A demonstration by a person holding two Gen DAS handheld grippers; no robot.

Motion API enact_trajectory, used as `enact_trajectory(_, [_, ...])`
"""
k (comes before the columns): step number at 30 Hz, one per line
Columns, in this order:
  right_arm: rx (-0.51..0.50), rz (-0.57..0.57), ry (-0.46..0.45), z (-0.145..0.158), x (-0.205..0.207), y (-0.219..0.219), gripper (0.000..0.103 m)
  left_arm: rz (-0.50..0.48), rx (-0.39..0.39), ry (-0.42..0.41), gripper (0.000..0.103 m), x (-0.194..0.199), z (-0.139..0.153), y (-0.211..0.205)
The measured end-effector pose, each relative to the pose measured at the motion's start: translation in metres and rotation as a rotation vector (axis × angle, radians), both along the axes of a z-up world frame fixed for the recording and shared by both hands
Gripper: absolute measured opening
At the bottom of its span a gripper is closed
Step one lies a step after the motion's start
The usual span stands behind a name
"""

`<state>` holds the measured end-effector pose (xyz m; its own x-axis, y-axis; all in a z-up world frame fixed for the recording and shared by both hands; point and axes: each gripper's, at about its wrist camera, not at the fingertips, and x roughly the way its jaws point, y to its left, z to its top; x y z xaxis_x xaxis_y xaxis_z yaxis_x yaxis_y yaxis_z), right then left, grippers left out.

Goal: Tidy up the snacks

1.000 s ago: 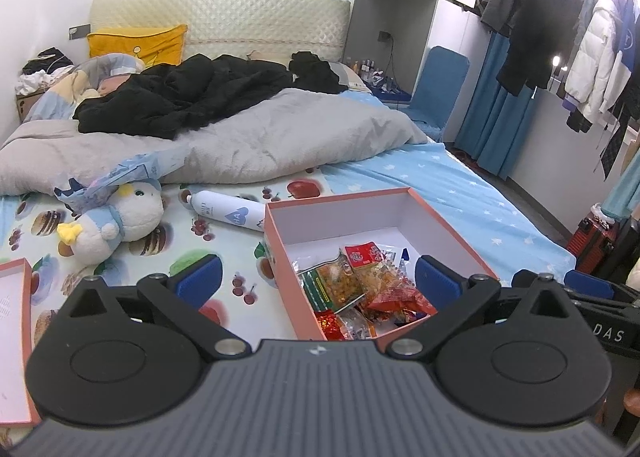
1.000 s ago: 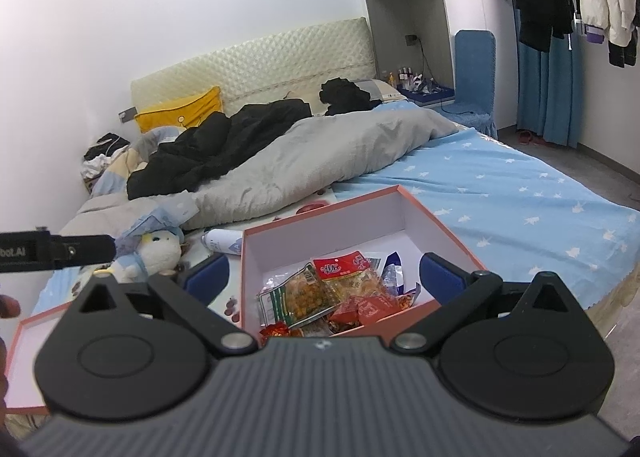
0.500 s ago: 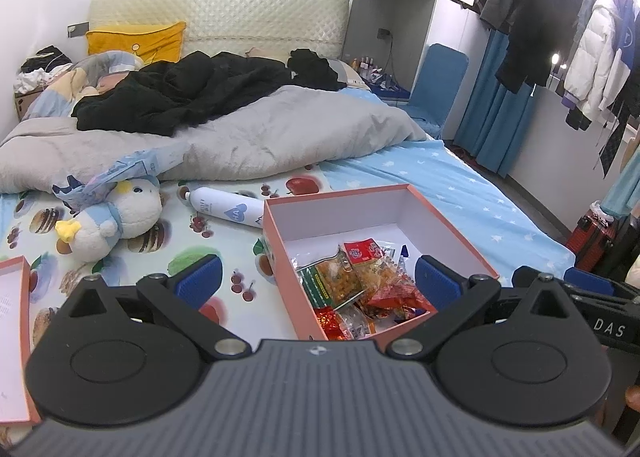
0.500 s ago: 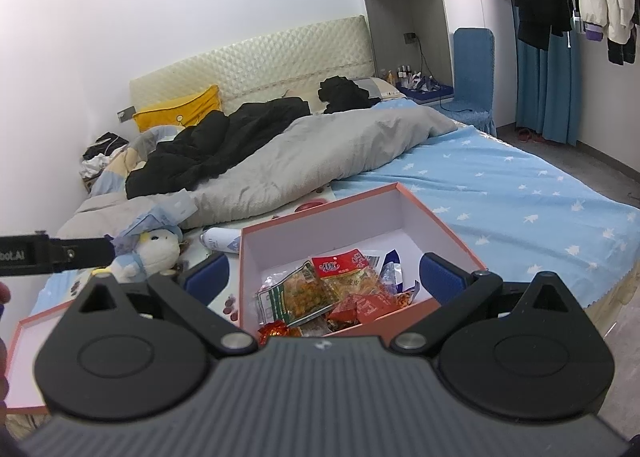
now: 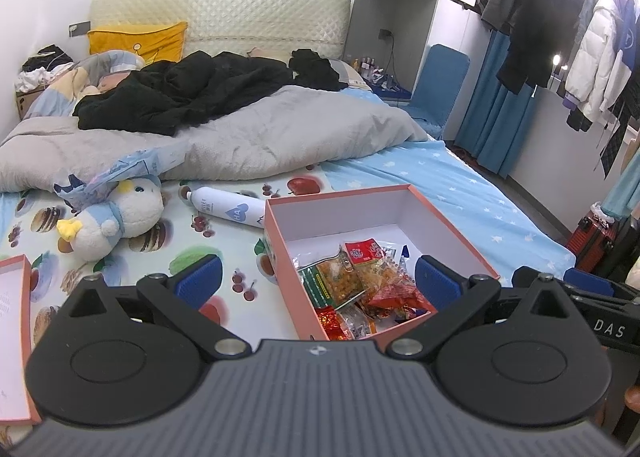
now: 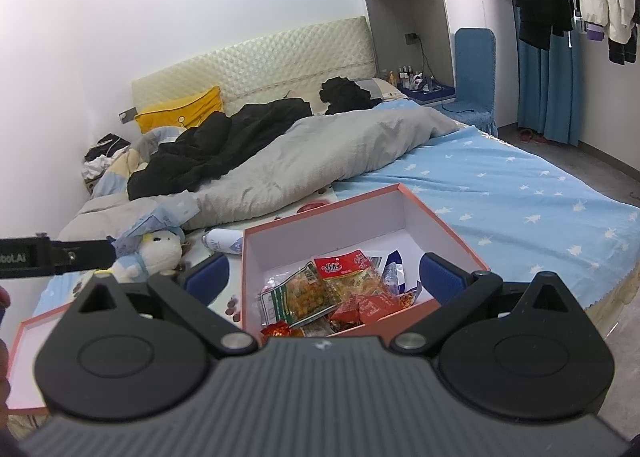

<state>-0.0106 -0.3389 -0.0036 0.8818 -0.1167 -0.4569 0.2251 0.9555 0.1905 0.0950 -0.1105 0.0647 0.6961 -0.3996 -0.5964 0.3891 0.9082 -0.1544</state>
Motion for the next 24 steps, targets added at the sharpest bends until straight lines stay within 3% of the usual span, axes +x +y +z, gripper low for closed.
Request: enact_trajectory(24, [-0.002,-0.002,0.003,0.0000,0.0005,0.0030,0.103,-0.019,0.006,-0.009,0.103,0.0004,0.0017,-0.0025])
